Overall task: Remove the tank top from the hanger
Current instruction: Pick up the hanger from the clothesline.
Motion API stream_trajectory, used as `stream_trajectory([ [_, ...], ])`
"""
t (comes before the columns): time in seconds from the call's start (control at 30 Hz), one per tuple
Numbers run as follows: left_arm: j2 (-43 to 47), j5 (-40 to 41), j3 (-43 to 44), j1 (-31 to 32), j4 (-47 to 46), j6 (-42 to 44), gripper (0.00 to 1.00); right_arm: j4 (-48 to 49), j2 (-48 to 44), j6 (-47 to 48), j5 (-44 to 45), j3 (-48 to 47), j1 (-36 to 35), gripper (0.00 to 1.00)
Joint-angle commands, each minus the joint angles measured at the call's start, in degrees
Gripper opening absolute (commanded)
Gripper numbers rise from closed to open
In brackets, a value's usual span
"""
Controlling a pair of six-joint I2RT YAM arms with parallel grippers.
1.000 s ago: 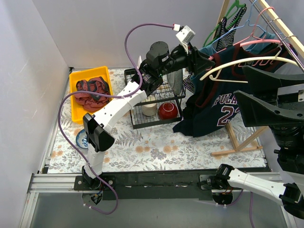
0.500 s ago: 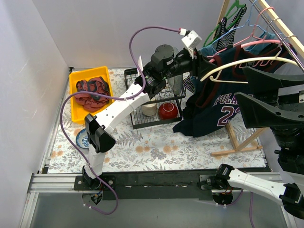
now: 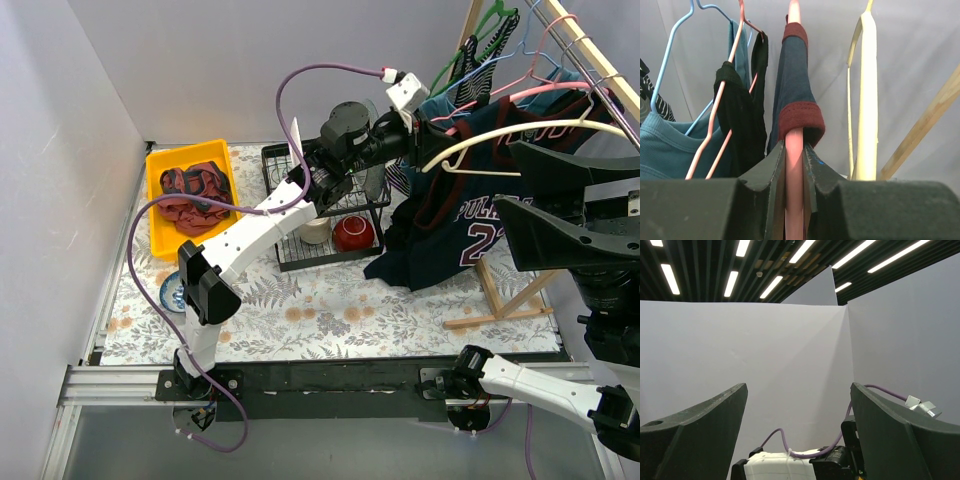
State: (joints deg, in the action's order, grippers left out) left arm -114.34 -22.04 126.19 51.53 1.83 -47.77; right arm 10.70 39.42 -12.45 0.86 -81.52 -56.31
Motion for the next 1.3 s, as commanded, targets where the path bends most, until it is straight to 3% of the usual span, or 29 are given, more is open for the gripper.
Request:
stream_trajectory([
  [0.0,6.32,1.39,-4.54,0.86,-8.58,0.57,0.0,2.4,0.92,-0.74,-0.42,-1.19,-0.2,0.91],
  [0.43,5.89,-1.86,-3.23,0.85,-16.15,-1.98,0.0,2.4,0.57,-0.82,-0.42,-1.19,-0.11,0.91],
  [1.07,5.27,0.86,-5.86,0.86,-30.98,-7.69,0.0,2.31,-0.22,0.14,-0.34,-0.84,-0.11,0.91],
  [1.27,5.18,1.56,-5.78,0.85,-31.53,-7.78,0.0,2.22,-0.48,0.32,0.28,-0.66,-0.11,0.91],
])
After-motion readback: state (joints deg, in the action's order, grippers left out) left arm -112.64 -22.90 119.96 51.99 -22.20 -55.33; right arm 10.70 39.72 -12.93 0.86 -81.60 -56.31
